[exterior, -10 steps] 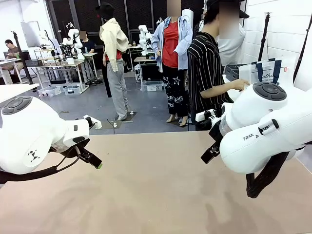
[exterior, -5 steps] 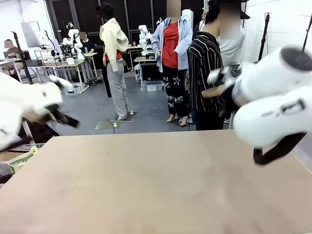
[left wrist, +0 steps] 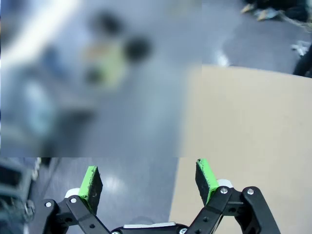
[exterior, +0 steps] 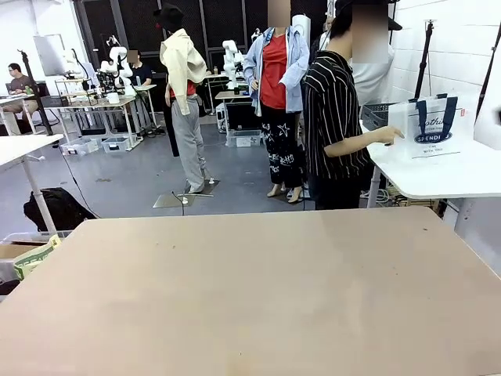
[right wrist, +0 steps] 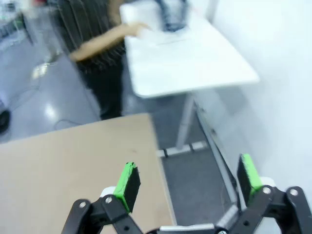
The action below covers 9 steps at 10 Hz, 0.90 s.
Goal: Transfer purchased items from the store into the shopping bag.
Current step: Open the Reusable shopping bag in the center of the table.
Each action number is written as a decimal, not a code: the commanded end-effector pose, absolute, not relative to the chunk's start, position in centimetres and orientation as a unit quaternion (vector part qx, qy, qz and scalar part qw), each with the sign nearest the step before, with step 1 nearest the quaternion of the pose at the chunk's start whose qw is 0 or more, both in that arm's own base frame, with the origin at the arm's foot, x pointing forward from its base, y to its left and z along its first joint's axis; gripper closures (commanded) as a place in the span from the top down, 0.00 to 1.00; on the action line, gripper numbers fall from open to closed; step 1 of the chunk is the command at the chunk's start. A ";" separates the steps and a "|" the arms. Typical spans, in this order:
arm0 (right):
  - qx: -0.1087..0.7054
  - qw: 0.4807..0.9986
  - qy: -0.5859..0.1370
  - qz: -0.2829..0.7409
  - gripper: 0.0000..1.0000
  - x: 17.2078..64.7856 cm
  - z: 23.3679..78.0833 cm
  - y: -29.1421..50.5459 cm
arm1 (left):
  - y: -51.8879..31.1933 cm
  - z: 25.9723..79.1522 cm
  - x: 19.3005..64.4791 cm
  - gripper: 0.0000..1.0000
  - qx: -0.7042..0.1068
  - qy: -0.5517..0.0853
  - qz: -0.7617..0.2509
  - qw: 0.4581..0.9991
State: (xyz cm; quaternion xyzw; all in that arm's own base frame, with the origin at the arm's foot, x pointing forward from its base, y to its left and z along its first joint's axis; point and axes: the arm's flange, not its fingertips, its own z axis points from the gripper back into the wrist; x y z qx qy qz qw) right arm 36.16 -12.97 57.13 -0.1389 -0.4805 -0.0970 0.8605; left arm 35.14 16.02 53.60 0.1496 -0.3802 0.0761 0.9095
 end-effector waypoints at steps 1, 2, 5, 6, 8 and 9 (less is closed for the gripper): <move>-0.132 0.860 -0.437 -0.227 1.00 34.4 49.4 -16.7 | 18.0 47.8 30.4 1.00 0.131 -0.346 0.189 0.910; -0.109 0.857 -0.429 -0.264 1.00 32.3 46.9 -18.8 | 19.9 46.0 28.8 1.00 0.105 -0.335 0.223 0.909; -0.074 0.857 -0.421 -0.289 1.00 31.7 42.2 -20.4 | 22.0 43.6 28.0 1.00 0.059 -0.333 0.262 0.904; -0.110 0.870 -0.391 -0.281 1.00 35.3 47.4 -24.8 | 25.9 47.8 31.3 1.00 0.095 -0.307 0.246 0.915; -0.110 0.870 -0.391 -0.281 1.00 35.3 47.4 -24.8 | 25.9 47.8 31.3 1.00 0.095 -0.307 0.246 0.915; -0.110 0.870 -0.391 -0.281 1.00 35.3 47.4 -24.8 | 25.9 47.8 31.3 1.00 0.095 -0.307 0.246 0.915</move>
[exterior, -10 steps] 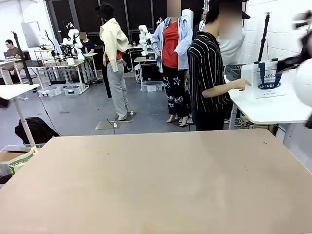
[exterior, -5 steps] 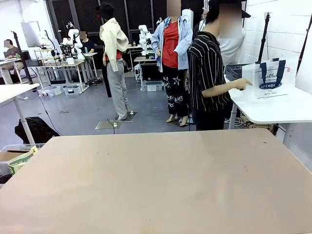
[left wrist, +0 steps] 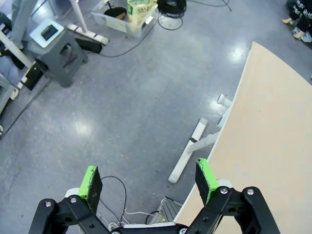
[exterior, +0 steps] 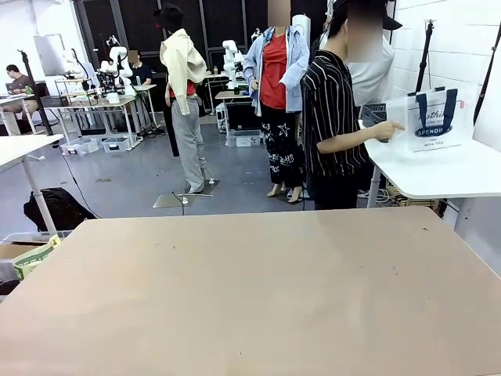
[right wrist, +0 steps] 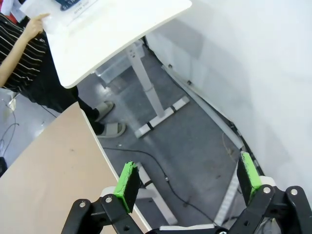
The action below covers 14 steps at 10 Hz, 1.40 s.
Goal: Transfer purchased items from the store into the shopping bag.
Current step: Open the Reusable shopping bag in the center of the table.
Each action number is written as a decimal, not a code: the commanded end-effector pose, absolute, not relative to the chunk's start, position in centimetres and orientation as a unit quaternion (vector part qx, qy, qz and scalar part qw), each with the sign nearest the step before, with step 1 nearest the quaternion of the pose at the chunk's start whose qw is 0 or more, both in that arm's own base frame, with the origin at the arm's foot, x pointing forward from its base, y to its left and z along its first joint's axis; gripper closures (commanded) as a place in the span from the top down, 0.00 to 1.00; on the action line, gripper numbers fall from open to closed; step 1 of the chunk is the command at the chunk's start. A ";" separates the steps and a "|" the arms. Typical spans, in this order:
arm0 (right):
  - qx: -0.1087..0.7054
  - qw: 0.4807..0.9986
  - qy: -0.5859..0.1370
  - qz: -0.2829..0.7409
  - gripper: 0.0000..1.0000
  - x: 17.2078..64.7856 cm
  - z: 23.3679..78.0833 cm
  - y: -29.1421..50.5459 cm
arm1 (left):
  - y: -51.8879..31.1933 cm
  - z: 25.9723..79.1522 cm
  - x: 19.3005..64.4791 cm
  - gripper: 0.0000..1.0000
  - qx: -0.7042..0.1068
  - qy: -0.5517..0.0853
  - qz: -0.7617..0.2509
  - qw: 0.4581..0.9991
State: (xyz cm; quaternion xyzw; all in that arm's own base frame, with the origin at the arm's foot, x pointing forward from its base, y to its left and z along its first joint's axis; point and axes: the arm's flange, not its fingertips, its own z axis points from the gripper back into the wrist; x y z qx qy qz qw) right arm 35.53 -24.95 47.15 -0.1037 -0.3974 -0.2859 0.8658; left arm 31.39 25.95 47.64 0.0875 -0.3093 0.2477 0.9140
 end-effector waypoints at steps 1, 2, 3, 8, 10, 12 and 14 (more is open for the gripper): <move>-0.110 0.870 -0.391 -0.281 1.00 35.3 47.4 -24.8 | 25.9 47.8 31.3 1.00 0.095 -0.307 0.246 0.915; -0.110 0.870 -0.391 -0.281 1.00 35.3 47.4 -24.8 | 25.9 47.8 31.3 1.00 0.095 -0.307 0.246 0.915; -0.110 0.870 -0.391 -0.281 1.00 35.3 47.4 -24.8 | 25.9 47.8 31.3 1.00 0.095 -0.307 0.246 0.915; -0.110 0.870 -0.391 -0.281 1.00 35.3 47.4 -24.8 | 25.9 47.8 31.3 1.00 0.095 -0.307 0.246 0.915; -0.110 0.870 -0.391 -0.281 1.00 35.3 47.4 -24.8 | 25.9 47.8 31.3 1.00 0.095 -0.307 0.246 0.915; -0.110 0.870 -0.391 -0.281 1.00 35.3 47.4 -24.8 | 25.9 47.8 31.3 1.00 0.095 -0.307 0.246 0.915; -0.110 0.870 -0.391 -0.281 1.00 35.3 47.4 -24.8 | 25.9 47.8 31.3 1.00 0.095 -0.307 0.246 0.915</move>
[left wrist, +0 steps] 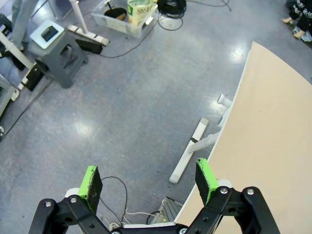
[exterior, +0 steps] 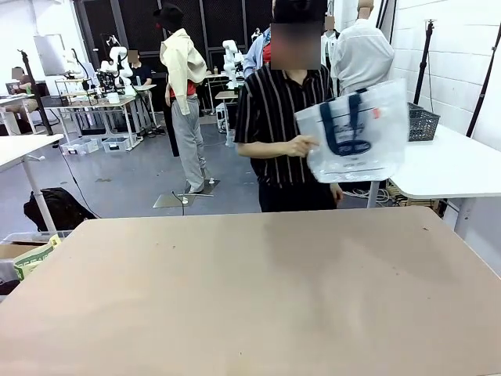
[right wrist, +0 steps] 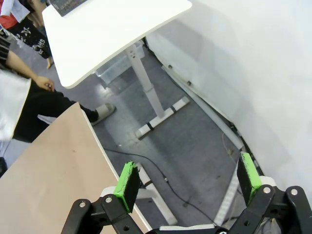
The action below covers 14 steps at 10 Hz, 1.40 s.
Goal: Transfer purchased items from the store into the shopping bag.
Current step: Open the Reusable shopping bag in the center of the table.
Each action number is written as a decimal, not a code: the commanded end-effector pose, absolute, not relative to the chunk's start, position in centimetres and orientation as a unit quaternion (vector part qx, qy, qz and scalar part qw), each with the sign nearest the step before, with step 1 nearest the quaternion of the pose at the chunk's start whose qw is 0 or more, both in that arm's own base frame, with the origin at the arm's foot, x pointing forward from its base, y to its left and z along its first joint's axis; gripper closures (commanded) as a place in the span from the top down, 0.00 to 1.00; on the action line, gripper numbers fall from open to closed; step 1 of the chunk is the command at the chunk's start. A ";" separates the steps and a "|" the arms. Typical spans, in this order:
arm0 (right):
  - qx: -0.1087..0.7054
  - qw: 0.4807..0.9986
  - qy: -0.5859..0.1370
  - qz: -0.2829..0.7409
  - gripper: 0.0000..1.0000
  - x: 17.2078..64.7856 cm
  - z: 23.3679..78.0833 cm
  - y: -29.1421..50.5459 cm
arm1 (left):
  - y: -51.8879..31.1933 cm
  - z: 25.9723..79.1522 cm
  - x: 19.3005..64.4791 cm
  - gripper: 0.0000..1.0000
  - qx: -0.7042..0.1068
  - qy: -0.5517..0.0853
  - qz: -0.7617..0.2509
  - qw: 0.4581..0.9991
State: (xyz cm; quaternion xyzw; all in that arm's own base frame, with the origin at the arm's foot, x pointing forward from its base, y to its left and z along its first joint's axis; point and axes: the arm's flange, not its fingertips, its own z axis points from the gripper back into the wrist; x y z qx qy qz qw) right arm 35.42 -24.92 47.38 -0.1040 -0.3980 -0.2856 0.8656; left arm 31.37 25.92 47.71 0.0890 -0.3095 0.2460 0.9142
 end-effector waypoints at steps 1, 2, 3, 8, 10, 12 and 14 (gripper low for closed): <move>-0.110 0.870 -0.391 -0.281 1.00 35.3 47.4 -24.8 | 25.9 47.8 31.3 1.00 0.095 -0.307 0.246 0.915; -0.110 0.870 -0.391 -0.281 1.00 35.3 47.4 -24.8 | 25.9 47.8 31.3 1.00 0.095 -0.307 0.246 0.915; -0.110 0.870 -0.391 -0.281 1.00 35.3 47.4 -24.8 | 25.9 47.8 31.3 1.00 0.095 -0.307 0.246 0.915; -0.110 0.870 -0.391 -0.281 1.00 35.3 47.4 -24.8 | 25.9 47.8 31.3 1.00 0.095 -0.307 0.246 0.915; -0.110 0.870 -0.391 -0.281 1.00 35.3 47.4 -24.8 | 25.9 47.8 31.3 1.00 0.095 -0.307 0.246 0.915; -0.110 0.870 -0.391 -0.281 1.00 35.3 47.4 -24.8 | 25.9 47.8 31.3 1.00 0.095 -0.307 0.246 0.915; -0.110 0.870 -0.391 -0.281 1.00 35.3 47.4 -24.8 | 25.9 47.8 31.3 1.00 0.095 -0.307 0.246 0.915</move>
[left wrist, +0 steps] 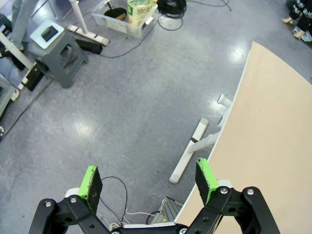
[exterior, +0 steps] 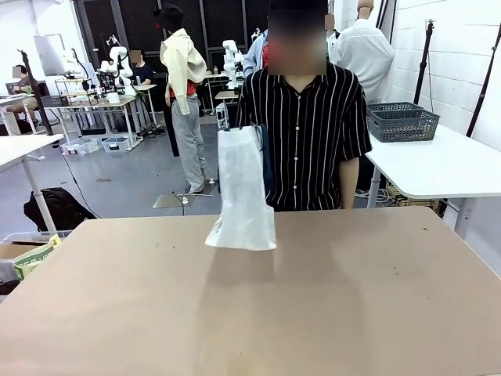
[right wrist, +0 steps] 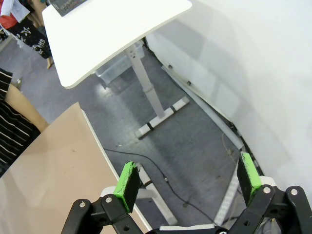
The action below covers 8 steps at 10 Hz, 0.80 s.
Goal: Transfer purchased items from the store into the shopping bag.
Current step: Open the Reusable shopping bag in the center of the table.
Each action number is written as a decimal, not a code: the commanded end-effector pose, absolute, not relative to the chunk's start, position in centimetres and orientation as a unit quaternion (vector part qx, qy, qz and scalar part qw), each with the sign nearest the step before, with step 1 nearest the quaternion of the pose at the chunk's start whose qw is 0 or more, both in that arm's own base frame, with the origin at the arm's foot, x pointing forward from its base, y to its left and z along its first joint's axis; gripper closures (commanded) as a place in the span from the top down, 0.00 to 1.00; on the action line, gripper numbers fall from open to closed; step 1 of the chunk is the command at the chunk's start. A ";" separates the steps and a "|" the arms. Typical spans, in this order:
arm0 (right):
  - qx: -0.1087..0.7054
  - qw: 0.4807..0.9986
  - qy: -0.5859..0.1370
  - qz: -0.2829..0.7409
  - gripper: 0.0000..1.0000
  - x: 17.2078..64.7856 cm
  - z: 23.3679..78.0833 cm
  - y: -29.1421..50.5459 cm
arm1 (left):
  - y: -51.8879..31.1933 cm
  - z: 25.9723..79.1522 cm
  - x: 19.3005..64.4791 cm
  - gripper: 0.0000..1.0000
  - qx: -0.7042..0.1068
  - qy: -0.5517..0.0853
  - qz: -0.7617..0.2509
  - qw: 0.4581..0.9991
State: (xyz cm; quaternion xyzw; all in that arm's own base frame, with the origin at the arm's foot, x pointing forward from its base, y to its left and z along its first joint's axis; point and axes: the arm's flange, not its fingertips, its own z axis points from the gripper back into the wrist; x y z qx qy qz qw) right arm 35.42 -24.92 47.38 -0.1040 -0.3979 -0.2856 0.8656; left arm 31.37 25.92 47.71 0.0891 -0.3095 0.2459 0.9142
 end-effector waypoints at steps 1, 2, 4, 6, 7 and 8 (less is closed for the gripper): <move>-0.110 0.870 -0.391 -0.281 1.00 35.3 47.4 -24.8 | 25.9 47.8 31.3 1.00 0.095 -0.307 0.246 0.915; -0.110 0.870 -0.391 -0.281 1.00 35.3 47.4 -24.8 | 25.9 47.8 31.3 1.00 0.095 -0.307 0.246 0.915; -0.110 0.870 -0.391 -0.281 1.00 35.3 47.4 -24.8 | 25.9 47.8 31.3 1.00 0.095 -0.307 0.246 0.915; -0.110 0.870 -0.391 -0.281 1.00 35.3 47.4 -24.8 | 25.9 47.8 31.3 1.00 0.095 -0.307 0.246 0.915; -0.110 0.870 -0.391 -0.281 1.00 35.3 47.4 -24.8 | 25.9 47.8 31.3 1.00 0.095 -0.307 0.246 0.915; -0.110 0.870 -0.391 -0.281 1.00 35.3 47.4 -24.8 | 25.9 47.8 31.3 1.00 0.095 -0.307 0.246 0.915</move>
